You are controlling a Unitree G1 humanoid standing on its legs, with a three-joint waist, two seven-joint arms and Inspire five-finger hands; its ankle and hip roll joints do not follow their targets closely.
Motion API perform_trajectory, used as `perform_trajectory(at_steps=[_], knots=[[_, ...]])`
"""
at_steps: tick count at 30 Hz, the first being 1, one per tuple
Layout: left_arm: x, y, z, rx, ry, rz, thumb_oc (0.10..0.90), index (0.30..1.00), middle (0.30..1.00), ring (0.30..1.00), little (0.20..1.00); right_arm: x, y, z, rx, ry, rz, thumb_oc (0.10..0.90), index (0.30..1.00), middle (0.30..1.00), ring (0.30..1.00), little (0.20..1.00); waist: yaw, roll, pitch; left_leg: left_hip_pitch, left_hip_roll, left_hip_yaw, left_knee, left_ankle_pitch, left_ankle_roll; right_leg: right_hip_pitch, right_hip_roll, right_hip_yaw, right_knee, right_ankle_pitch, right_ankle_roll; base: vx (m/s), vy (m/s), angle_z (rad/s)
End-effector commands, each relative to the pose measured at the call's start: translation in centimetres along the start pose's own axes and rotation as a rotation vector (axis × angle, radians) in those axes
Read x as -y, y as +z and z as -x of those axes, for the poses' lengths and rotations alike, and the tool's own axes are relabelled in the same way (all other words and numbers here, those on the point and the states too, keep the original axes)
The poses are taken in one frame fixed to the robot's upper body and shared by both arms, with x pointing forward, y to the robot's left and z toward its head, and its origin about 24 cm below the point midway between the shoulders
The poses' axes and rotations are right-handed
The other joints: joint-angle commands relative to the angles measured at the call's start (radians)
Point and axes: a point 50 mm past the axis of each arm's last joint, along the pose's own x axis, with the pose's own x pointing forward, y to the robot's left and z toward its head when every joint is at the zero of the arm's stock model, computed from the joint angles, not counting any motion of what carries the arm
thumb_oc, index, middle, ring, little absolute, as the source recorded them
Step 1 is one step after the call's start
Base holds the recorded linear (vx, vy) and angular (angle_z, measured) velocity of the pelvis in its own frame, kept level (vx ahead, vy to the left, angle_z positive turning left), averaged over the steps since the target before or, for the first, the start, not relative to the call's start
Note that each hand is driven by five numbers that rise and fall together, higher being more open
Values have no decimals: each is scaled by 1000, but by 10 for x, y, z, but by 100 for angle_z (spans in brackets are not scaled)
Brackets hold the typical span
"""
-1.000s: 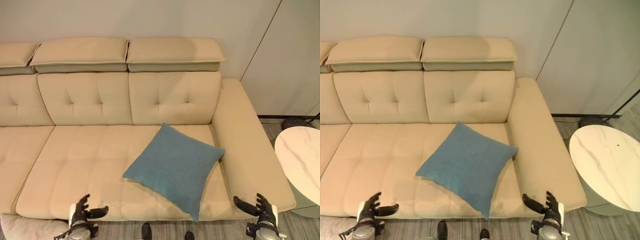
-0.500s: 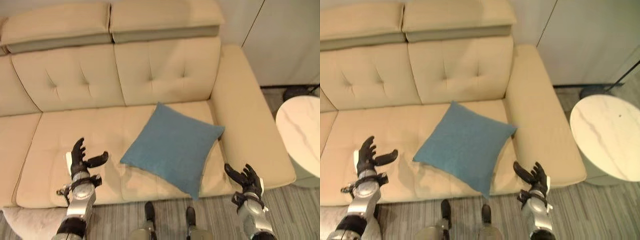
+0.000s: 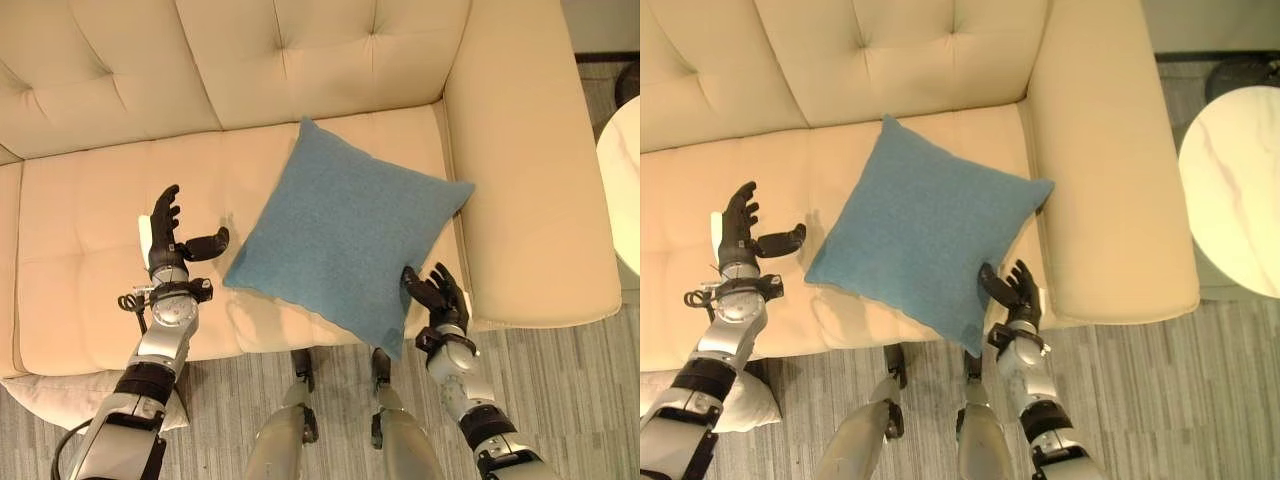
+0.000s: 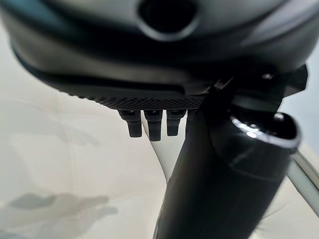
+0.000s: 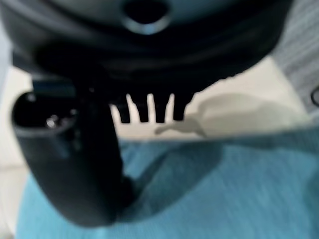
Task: Pick up all the scattered cushions and arrange them neatly on the sofa.
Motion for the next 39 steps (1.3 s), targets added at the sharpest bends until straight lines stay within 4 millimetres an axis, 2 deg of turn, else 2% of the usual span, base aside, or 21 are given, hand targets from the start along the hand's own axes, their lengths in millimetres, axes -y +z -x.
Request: perform_trajectory(at_steps=[1,7,9,10,14,15,16,22,23,24,25,26,32,38,39], knots=[[-15,31,-19,137,78,38,800,900,900,900,900,-36,23,0,129,142,-44,800,900,900,900,900,-3,-18,-27,-54,-42,-33,137,-195,-17,-92,-83,-21,98,-40,65,-10,27,-6],[16,30,-15,99,-3,129,800,900,900,900,900,-65,23,4,131,252,11,800,900,900,900,900,-9,-13,-4,-77,-46,-32,141,-188,-20,-115,-86,-18,95,-34,64,-6,9,-5],[21,30,-14,95,-22,129,800,900,900,900,900,-68,22,4,128,262,22,800,900,900,900,900,-9,-11,-2,-78,-46,-31,139,-187,-20,-117,-87,-18,94,-34,65,0,9,-8],[32,28,-10,81,-53,139,800,900,900,900,900,-75,22,6,130,288,32,800,900,900,900,900,-12,-8,4,-81,-48,-31,135,-184,-21,-122,-87,-16,93,-33,65,-3,4,-6],[58,25,0,47,-126,178,800,900,900,900,900,-85,19,10,124,324,49,800,900,900,900,900,-19,-4,7,-80,-48,-29,120,-177,-22,-128,-86,-14,87,-29,67,0,1,-1],[58,25,0,47,-126,178,800,900,900,900,900,-85,19,10,124,324,49,800,900,900,900,900,-19,-4,7,-80,-48,-29,120,-176,-22,-128,-86,-14,87,-29,67,0,0,0],[70,25,4,29,-158,211,800,900,900,900,900,-88,18,10,123,336,65,800,900,900,900,900,-21,-4,9,-78,-48,-29,113,-173,-23,-130,-85,-14,86,-28,67,0,0,0],[107,29,25,3,-284,311,800,900,900,900,900,-98,18,12,128,360,94,800,900,900,900,900,-28,-10,17,-70,-46,-30,100,-167,-23,-128,-80,-14,81,-29,68,0,0,0],[112,30,28,2,-307,318,532,498,498,498,498,-98,18,12,128,362,97,800,900,900,900,900,-29,-11,16,-68,-45,-32,97,-166,-24,-127,-79,-14,81,-30,67,0,0,0],[116,32,30,9,-322,326,400,300,300,300,300,-99,18,12,126,365,96,731,796,796,796,796,-29,-11,16,-66,-45,-32,93,-165,-24,-126,-78,-14,81,-30,68,0,0,0],[119,32,33,9,-343,329,400,300,300,300,300,-99,18,12,126,371,94,616,625,625,625,625,-29,-12,15,-62,-44,-33,89,-163,-25,-125,-77,-13,81,-31,68,9,-31,1],[122,33,35,9,-358,336,400,300,300,300,300,-100,18,12,125,377,91,400,300,300,300,300,-30,-12,13,-58,-43,-33,84,-162,-26,-122,-76,-14,79,-32,69,0,0,0],[125,35,40,14,-379,369,400,300,300,300,300,-96,18,13,124,385,72,400,300,300,300,300,-32,-9,4,-40,-40,-37,69,-159,-28,-110,-73,-17,80,-39,68,5,-14,0],[119,31,47,19,-383,397,400,300,300,300,300,-82,16,18,125,372,32,400,300,300,300,300,-32,-1,-17,-1,-33,-40,65,-164,-33,-75,-66,-20,87,-59,64,14,-40,3],[116,28,52,18,-377,423,400,300,300,300,300,-73,14,20,126,361,30,400,300,300,300,300,-31,1,-29,17,-29,-44,64,-167,-33,-57,-62,-24,96,-72,60,19,-43,9]])
